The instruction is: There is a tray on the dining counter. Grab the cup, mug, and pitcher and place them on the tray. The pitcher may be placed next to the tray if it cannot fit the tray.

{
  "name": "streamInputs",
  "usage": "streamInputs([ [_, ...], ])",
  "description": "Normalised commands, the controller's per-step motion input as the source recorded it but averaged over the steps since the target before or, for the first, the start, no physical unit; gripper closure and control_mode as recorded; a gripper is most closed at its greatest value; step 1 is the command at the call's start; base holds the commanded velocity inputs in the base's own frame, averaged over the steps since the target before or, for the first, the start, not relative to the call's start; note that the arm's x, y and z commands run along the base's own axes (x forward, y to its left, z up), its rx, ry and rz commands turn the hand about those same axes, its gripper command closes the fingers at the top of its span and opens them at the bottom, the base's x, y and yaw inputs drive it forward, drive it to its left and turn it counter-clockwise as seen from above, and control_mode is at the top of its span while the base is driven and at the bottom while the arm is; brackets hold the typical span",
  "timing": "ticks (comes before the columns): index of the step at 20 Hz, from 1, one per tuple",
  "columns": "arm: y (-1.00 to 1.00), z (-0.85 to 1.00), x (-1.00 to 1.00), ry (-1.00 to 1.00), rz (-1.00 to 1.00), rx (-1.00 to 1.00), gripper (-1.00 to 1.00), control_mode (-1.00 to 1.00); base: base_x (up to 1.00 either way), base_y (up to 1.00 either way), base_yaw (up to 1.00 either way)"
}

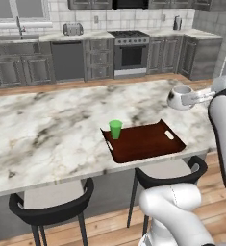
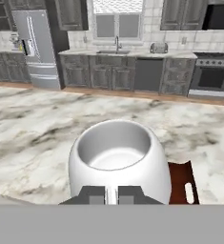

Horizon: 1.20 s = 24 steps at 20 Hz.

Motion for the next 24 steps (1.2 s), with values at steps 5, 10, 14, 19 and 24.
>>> streamInputs([
  [5, 0.00, -0.43, 0.14, 0.02, 0.21, 0.00, 1.00, -1.00, 0.00, 0.00, 0.00],
  [10, 0.03, -0.36, 0.03, 0.10, 0.12, 0.00, 1.00, -1.00, 0.00, 0.00, 0.00],
  [14, 0.15, -0.37, 0.00, 0.15, 0.03, 0.00, 1.00, -1.00, 0.00, 0.00, 0.00],
  [19, 0.16, -0.52, 0.00, 0.14, 0.03, 0.00, 1.00, -1.00, 0.00, 0.00, 0.00],
  [24, 0.10, -0.46, 0.00, 0.14, 0.08, 0.00, 1.00, -1.00, 0.00, 0.00, 0.00],
])
